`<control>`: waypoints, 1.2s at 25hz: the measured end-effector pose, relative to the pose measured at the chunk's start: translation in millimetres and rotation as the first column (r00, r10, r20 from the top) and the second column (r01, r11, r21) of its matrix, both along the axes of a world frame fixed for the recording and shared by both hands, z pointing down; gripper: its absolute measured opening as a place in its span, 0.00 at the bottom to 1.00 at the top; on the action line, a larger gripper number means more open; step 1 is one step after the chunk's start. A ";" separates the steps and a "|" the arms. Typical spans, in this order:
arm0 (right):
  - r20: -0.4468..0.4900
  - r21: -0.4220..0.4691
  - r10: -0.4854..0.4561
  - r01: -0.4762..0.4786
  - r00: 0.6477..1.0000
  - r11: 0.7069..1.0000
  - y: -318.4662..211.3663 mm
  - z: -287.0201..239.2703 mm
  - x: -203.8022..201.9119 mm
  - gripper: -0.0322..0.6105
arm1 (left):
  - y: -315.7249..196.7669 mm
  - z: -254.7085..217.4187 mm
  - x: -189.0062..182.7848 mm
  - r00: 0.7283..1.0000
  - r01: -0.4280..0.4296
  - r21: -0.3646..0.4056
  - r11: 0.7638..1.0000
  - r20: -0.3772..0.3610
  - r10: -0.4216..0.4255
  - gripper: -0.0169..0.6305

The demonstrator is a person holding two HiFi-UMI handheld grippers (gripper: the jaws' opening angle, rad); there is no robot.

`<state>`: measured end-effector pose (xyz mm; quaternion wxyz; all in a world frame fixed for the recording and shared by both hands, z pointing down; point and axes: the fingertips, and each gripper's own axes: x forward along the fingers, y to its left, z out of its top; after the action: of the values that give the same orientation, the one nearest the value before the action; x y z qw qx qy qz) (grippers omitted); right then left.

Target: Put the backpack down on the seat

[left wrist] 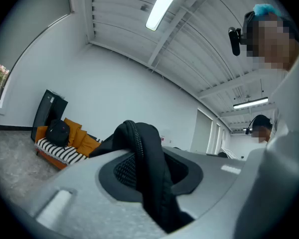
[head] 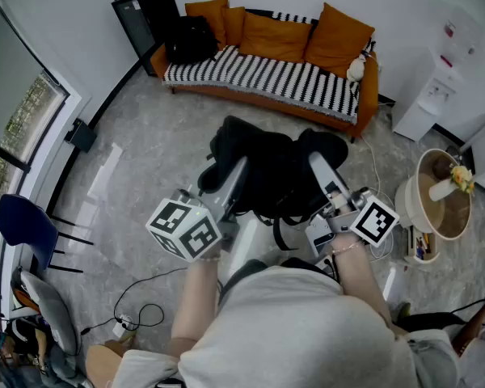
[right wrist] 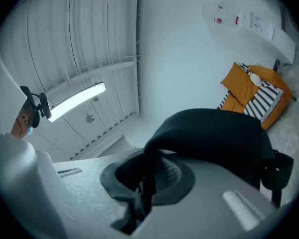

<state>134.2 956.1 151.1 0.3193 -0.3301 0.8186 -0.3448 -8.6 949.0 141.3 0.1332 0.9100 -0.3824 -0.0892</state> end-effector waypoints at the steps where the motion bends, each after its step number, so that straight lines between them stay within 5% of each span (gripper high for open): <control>1: -0.001 -0.008 -0.001 0.001 1.000 1.000 0.8 4.9 0.0 0.09 | 0.6 3.4 1.3 1.000 -0.001 -0.005 1.000 0.006 0.001 0.18; 22: 0.000 -0.051 -0.043 0.043 0.999 0.998 -8.1 30.3 4.6 0.09 | -7.4 21.3 10.1 1.000 -0.010 -0.023 1.000 0.013 0.010 0.18; 30: 0.014 -0.087 -0.048 0.049 0.999 0.995 -20.2 43.2 40.4 0.09 | -14.4 33.0 47.8 0.999 0.006 -0.044 0.999 0.043 -0.004 0.18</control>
<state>174.7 935.9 194.4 0.3011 -0.3215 0.8087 -0.3899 39.1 934.6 174.3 0.1447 0.9076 -0.3893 -0.0614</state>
